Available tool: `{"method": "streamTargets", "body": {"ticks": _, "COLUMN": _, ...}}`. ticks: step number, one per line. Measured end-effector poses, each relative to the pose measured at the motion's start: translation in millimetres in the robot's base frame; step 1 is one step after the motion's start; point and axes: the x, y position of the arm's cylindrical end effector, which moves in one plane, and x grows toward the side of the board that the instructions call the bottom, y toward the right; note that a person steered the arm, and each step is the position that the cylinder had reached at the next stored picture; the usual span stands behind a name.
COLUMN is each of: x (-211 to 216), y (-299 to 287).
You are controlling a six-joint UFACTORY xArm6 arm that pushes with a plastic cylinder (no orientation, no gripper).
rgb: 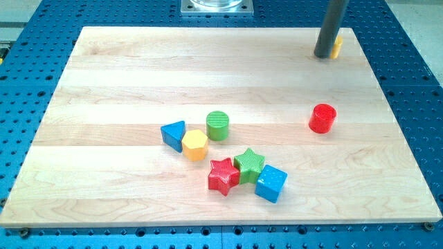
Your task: Place the red circle diagonally bottom right to the green circle
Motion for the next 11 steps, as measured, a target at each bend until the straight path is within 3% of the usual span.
{"method": "streamTargets", "body": {"ticks": 1, "x": 31, "y": -25}}
{"method": "streamTargets", "body": {"ticks": 2, "x": 22, "y": 33}}
{"method": "streamTargets", "body": {"ticks": 3, "x": 10, "y": 40}}
{"method": "streamTargets", "body": {"ticks": 4, "x": 4, "y": 5}}
{"method": "streamTargets", "body": {"ticks": 5, "x": 40, "y": -3}}
{"method": "streamTargets", "body": {"ticks": 7, "x": 189, "y": -31}}
{"method": "streamTargets", "body": {"ticks": 8, "x": 240, "y": -44}}
{"method": "streamTargets", "body": {"ticks": 9, "x": 248, "y": -47}}
{"method": "streamTargets", "body": {"ticks": 10, "x": 303, "y": -104}}
{"method": "streamTargets", "body": {"ticks": 11, "x": 304, "y": -136}}
